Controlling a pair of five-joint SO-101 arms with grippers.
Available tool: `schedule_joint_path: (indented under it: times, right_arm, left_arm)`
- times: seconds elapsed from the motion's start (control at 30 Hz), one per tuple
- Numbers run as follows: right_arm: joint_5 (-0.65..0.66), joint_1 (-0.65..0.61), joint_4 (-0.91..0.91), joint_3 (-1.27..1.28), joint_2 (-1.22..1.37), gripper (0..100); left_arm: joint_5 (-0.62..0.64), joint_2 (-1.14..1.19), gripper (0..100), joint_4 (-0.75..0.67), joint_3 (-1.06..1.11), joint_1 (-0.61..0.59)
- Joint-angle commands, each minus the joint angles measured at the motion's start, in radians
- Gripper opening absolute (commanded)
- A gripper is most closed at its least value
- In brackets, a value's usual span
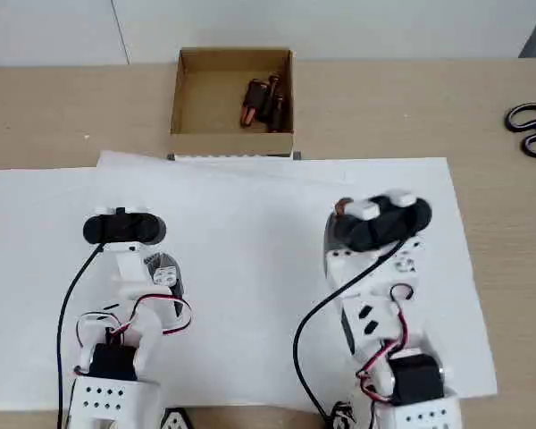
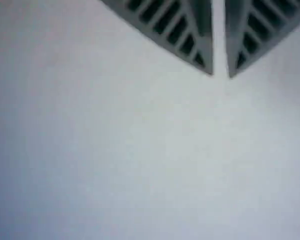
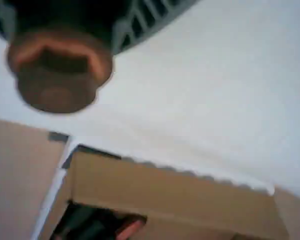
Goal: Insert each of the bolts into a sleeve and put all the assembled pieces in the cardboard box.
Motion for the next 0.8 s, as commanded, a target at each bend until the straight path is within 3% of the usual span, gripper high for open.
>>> schedule_joint_path:
  times: [0.0, 0.43, 0.77]
  right_arm:
    - [-0.011, 0.018, -0.093, -0.219, 0.231, 0.2]
    - [-0.002, 0.013, -0.329, -0.781, 1.099, 0.3]
    - [0.242, -0.033, -0.435, -1.346, 1.751, 0.3]
  left_arm:
    - [-0.026, -0.011, 1, -0.002, -0.007, 0.005]
    - [-0.023, -0.011, 1, 0.0, -0.007, 0.0]
    - [-0.023, -0.011, 1, 0.003, -0.007, 0.005]
